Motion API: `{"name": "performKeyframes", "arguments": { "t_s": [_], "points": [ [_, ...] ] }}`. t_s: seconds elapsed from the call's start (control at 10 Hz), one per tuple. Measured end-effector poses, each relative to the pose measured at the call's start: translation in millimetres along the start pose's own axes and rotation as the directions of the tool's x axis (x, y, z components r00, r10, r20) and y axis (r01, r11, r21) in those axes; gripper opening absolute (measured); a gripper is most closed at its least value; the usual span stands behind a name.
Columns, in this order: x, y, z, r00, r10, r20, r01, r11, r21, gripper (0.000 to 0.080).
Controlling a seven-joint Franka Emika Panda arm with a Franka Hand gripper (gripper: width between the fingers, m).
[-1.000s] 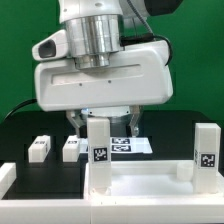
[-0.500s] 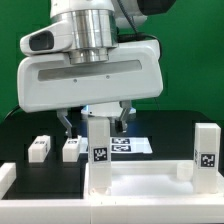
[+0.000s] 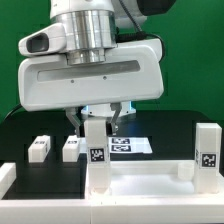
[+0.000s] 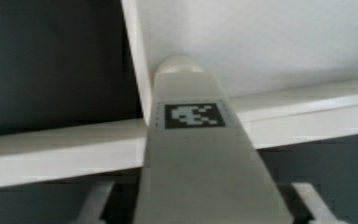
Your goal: Assemble desk
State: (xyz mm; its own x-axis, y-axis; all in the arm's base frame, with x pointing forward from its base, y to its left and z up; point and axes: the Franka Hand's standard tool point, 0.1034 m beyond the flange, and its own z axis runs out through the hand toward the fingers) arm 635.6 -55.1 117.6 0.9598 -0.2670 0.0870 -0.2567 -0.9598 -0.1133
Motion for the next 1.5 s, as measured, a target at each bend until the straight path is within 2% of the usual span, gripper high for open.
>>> {"name": "performKeyframes", "arguments": {
  "t_s": [0.1, 0.2, 0.4, 0.5, 0.6, 0.7, 0.8, 0.9, 1.0, 1.1, 1.2, 1.3, 1.5],
  "points": [
    [-0.4, -0.5, 0.9, 0.985, 0.175, -0.008, -0.175, 0.984, -0.016, 0.0287],
    [-0.4, 1.6, 0.6, 0.923, 0.386, -0.009, -0.386, 0.923, -0.014, 0.0287],
    [-0.9, 6.6, 0.3, 0.712, 0.702, 0.028, -0.702, 0.712, 0.005, 0.0288],
    [-1.3, 6.9, 0.4, 0.606, 0.794, 0.041, -0.795, 0.607, 0.010, 0.0288],
    [-2.7, 6.4, 1.1, 0.471, 0.880, 0.054, -0.882, 0.472, 0.003, 0.0290],
    [-4.0, 3.2, 1.7, 0.406, 0.912, 0.061, -0.913, 0.407, -0.009, 0.0290],
    [-3.9, 3.4, 1.8, 0.387, 0.920, 0.060, -0.921, 0.389, -0.009, 0.0295],
    [-4.0, 3.5, 2.1, 0.415, 0.908, 0.060, -0.909, 0.416, -0.008, 0.0295],
    [-4.2, 3.2, 2.1, 0.479, 0.876, 0.058, -0.877, 0.480, -0.008, 0.0504],
    [-2.8, 0.6, 2.0, 0.670, 0.741, 0.043, -0.742, 0.671, -0.007, 0.0617],
    [-4.0, -5.4, 5.1, 0.806, 0.591, 0.042, -0.591, 0.807, -0.001, 0.0617],
    [-7.6, -11.7, 7.2, 0.906, 0.419, 0.055, -0.420, 0.907, 0.007, 0.0644],
    [-12.2, -16.1, 8.7, 0.951, 0.304, 0.051, -0.305, 0.952, 0.014, 0.0648]
  ]
}}
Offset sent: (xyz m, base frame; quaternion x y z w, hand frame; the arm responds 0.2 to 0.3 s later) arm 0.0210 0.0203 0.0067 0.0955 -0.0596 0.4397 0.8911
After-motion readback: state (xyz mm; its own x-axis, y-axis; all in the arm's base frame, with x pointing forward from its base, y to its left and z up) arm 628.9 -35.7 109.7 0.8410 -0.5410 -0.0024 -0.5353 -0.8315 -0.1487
